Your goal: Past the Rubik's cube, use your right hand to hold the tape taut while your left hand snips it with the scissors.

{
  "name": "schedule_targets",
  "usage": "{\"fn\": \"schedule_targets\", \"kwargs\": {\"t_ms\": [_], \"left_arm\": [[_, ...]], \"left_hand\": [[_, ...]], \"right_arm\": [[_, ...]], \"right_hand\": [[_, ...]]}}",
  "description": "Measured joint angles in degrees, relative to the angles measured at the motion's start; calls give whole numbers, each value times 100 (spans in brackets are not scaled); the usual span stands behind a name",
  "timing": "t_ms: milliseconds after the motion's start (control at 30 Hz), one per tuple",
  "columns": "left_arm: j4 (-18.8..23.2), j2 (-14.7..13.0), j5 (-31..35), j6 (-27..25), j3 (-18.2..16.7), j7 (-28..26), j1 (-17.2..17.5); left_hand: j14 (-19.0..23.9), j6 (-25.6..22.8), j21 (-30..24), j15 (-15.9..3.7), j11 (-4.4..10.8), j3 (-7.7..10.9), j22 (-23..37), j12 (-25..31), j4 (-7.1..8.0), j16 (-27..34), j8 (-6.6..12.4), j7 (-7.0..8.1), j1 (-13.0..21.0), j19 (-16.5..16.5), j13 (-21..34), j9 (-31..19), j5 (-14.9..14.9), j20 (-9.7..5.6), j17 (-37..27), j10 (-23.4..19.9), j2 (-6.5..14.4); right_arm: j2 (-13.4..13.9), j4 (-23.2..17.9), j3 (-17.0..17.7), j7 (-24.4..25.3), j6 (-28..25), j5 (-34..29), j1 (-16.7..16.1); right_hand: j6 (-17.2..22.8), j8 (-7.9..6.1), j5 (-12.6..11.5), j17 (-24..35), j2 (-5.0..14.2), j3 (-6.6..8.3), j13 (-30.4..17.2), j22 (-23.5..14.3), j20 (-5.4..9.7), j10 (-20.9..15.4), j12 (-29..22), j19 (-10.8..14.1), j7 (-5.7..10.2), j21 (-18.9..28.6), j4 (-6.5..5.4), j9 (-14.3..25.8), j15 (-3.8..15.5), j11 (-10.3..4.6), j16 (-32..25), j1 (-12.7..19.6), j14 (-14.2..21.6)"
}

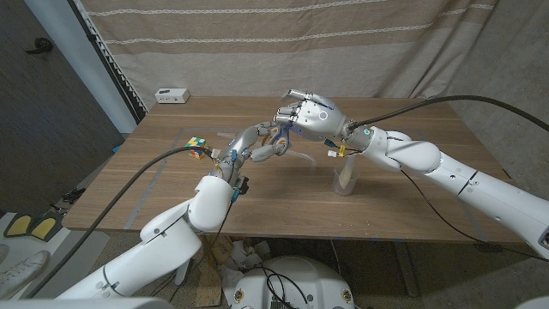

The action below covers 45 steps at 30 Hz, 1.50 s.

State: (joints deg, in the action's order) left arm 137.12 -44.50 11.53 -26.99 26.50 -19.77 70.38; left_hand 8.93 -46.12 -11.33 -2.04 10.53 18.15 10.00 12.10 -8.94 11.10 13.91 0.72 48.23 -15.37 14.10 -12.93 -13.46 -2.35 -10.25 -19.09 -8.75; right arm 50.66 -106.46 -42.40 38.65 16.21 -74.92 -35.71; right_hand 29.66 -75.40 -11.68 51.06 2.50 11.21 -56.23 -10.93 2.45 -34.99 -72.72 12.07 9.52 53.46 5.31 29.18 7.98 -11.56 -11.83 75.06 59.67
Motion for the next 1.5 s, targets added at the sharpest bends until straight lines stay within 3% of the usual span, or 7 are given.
{"fn": "schedule_targets", "kwargs": {"t_ms": [233, 800, 1100, 1500], "left_arm": [[80, -30, -57, -161, 82, 57, -76], [126, -85, -140, -200, 241, 23, -153], [-77, 48, -166, 278, 247, -320, -29], [-393, 346, -44, 843, 253, -767, 122]], "left_hand": [[55, -96, -14, -11, -72, 8, 0, 43, -8, 0, 0, -32, 28, -60, -27, 0, 0, -1, 0, -71, -18], [217, -236, -59, -9, -18, -9, 29, 74, 10, 39, 35, -37, 45, -152, -26, -14, 0, 8, 0, -170, -1], [681, -816, -103, -22, 145, 8, 71, 255, 27, 128, 290, 73, 148, -347, -17, -106, 101, -2, -30, -637, 102], [936, -1416, -182, -34, 183, 122, 101, 361, -4, 128, 574, 118, 309, -490, 16, -209, 181, -23, -30, -989, 183]], "right_arm": [[10, -45, 0, 6, 5, -11, -27], [27, -163, 45, -5, 5, -10, -119], [22, -180, 74, -23, -1, 22, -154], [18, -180, 101, -46, 9, 80, -173]], "right_hand": [[0, -4, 5, 0, -8, 0, 0, 0, -22, 0, 0, -21, 0, 45, 0, -25, 1, 0, 15, 8, -2], [1, -26, 18, -2, -6, -6, 26, 28, -41, 0, -11, -40, 0, 133, 7, -51, -1, 0, 15, 6, -3], [1, -48, 18, -2, -4, -13, 26, 27, -10, 0, -42, -72, 0, 178, 13, -47, -2, 0, 22, 4, -3], [0, -48, 18, 4, 3, -11, 26, 26, -10, 0, -41, -72, 0, 248, 11, -51, -13, 0, 31, -3, 10]]}}
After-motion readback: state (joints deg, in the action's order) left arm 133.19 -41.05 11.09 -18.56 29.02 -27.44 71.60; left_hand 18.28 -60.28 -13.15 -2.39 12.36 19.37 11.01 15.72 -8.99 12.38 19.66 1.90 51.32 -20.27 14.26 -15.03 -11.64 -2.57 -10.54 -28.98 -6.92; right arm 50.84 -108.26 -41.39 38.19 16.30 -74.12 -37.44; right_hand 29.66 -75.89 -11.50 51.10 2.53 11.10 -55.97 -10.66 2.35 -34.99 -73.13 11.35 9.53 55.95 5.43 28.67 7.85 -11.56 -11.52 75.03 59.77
